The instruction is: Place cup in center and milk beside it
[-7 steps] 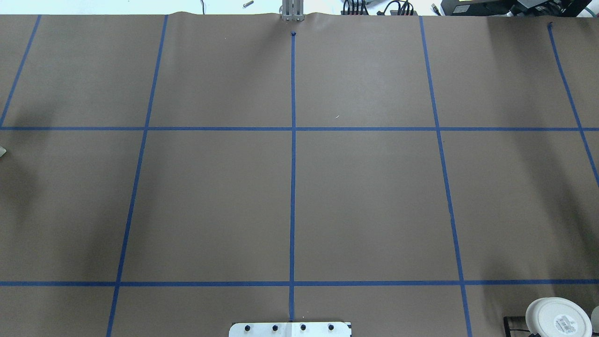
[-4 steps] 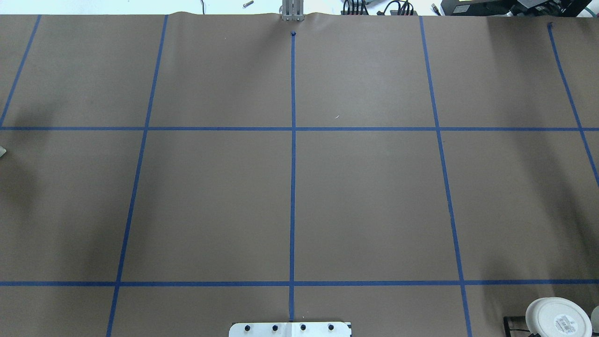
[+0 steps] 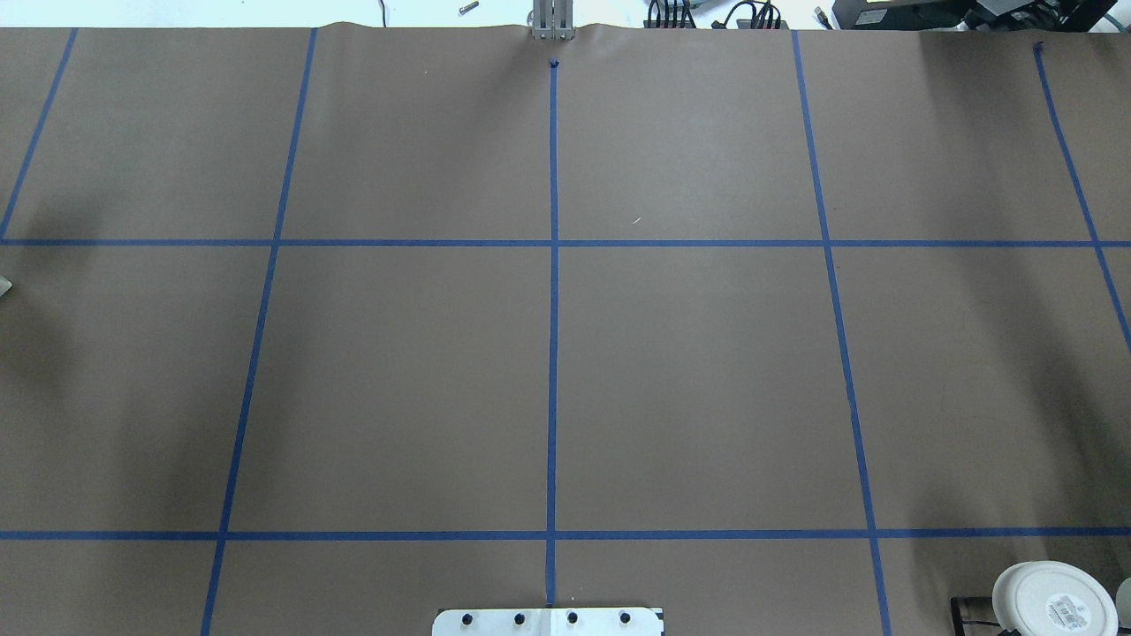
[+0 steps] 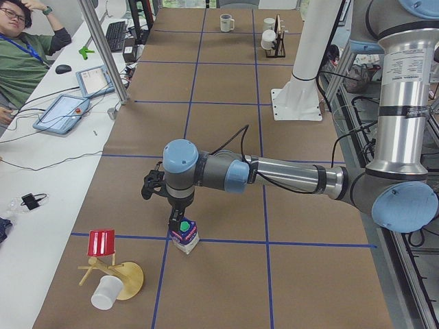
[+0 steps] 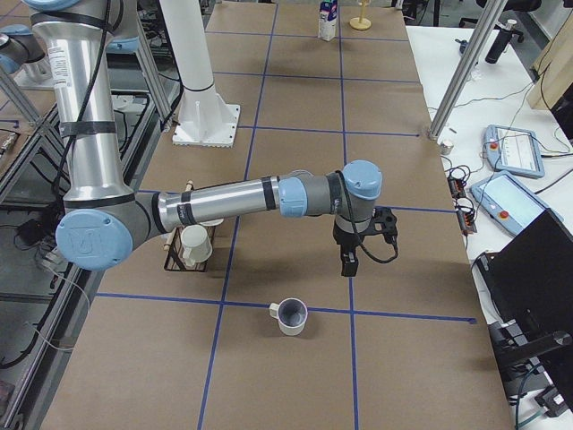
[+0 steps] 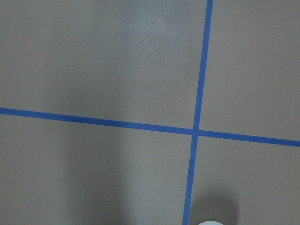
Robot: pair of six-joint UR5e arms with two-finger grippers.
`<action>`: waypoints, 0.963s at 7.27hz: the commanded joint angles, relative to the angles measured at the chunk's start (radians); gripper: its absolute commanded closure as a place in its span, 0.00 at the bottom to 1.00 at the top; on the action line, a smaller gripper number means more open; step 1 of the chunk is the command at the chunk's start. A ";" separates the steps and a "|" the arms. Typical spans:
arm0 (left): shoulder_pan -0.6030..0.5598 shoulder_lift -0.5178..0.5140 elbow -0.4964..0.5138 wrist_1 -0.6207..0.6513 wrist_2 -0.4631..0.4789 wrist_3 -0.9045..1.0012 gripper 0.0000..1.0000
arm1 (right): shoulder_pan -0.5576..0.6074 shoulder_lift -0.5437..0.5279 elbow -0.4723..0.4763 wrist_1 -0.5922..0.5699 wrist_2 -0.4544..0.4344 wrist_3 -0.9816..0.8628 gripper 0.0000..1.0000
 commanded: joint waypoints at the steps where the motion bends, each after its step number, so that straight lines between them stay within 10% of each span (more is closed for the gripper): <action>1: -0.003 0.003 -0.006 0.000 0.000 0.000 0.01 | -0.017 -0.025 0.013 0.046 0.036 -0.011 0.00; 7: -0.026 0.095 -0.095 -0.002 0.000 0.002 0.01 | -0.048 -0.295 0.008 0.264 -0.007 0.086 0.13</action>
